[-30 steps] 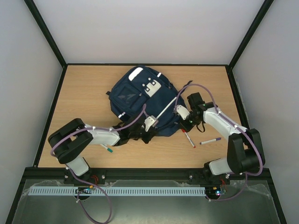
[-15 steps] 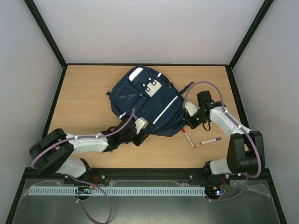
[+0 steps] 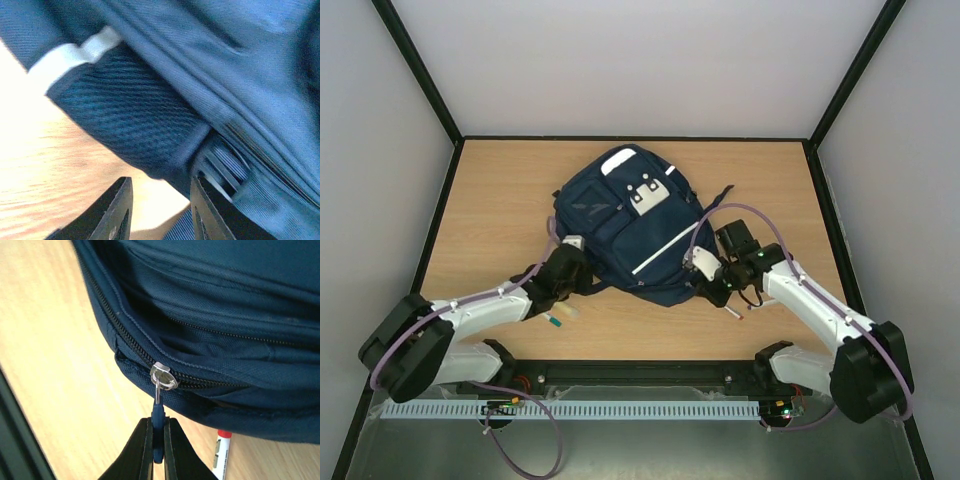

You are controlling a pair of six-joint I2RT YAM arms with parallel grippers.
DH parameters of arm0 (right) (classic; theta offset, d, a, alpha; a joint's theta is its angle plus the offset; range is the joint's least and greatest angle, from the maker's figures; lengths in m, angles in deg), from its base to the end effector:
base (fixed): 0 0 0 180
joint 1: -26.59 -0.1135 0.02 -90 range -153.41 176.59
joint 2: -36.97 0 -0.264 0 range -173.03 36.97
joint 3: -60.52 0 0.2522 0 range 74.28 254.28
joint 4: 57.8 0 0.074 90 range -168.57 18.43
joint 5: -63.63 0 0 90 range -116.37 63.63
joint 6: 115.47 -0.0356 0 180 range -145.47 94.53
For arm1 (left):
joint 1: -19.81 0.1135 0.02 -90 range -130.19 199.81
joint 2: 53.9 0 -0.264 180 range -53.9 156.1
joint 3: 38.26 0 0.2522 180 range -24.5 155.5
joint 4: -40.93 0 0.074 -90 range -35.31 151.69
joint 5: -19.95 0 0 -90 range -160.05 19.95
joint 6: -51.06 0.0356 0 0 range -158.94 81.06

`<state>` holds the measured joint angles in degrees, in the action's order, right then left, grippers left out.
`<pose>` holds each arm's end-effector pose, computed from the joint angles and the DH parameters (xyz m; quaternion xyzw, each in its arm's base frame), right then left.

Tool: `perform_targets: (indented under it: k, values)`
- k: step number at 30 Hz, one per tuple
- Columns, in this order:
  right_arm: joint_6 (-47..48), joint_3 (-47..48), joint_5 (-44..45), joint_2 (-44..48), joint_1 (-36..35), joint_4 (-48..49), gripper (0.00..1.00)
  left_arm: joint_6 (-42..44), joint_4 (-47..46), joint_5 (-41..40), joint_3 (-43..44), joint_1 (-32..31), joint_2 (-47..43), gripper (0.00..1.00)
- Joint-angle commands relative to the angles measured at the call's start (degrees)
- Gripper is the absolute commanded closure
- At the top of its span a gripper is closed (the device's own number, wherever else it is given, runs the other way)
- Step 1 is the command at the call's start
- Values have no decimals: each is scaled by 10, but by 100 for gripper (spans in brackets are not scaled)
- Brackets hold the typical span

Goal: Pack the student bag
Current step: Zip the student bag at the center of the board.

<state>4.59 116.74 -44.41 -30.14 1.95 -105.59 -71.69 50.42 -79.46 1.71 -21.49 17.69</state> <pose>0.1963 0.1022 0.2169 -0.4745 0.8252 0.1382 0.2734 0.1793 -0.1498 0.1600 0.0338 0.9073 -0.1887 0.3742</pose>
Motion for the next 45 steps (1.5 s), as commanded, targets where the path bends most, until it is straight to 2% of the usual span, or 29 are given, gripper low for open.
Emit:
perform_targets:
  k: [1,5,12,16,19,24,29,33,37,41,45]
  values:
    - [16,-10,-63,23,-26,-56,99,-42,16,1,4,50,29,67]
    - [7,-11,-72,9,-44,-41,99,-17,-41,25,43,77,93,67]
    - [-21,-7,-108,-27,-59,1,99,57,-81,84,200,94,253,69]
    - [-57,-11,-72,-35,-59,43,99,78,-51,118,268,96,302,68]
    - [-59,-15,-63,-50,-59,46,99,77,-38,96,241,95,257,64]
    - [-65,-10,-73,-59,-59,47,99,101,5,113,179,77,106,53]
    - [-70,-8,-62,-64,-59,51,99,150,82,51,175,-2,6,39]
    - [-71,-6,-70,-53,-59,48,99,199,103,86,157,-75,-24,39]
    - [-69,-6,-74,-36,-58,48,99,236,19,106,103,-140,-66,43]
    - [-65,-6,-80,-23,-57,46,99,238,-124,159,41,-149,-65,46]
    - [-63,-7,-82,-23,-54,45,99,283,-211,155,12,-151,-16,46]
